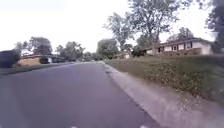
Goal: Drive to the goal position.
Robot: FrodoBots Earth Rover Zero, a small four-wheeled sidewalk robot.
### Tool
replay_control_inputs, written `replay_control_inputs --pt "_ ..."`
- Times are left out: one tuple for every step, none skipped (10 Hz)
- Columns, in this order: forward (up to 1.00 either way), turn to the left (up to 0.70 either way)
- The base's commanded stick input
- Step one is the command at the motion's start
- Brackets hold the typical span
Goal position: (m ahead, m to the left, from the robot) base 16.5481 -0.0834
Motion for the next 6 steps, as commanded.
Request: replay_control_inputs --pt "1.00 0.00" --pt "1.00 0.00" --pt "1.00 0.00" --pt "1.00 0.00" --pt "1.00 0.00" --pt "1.00 0.00"
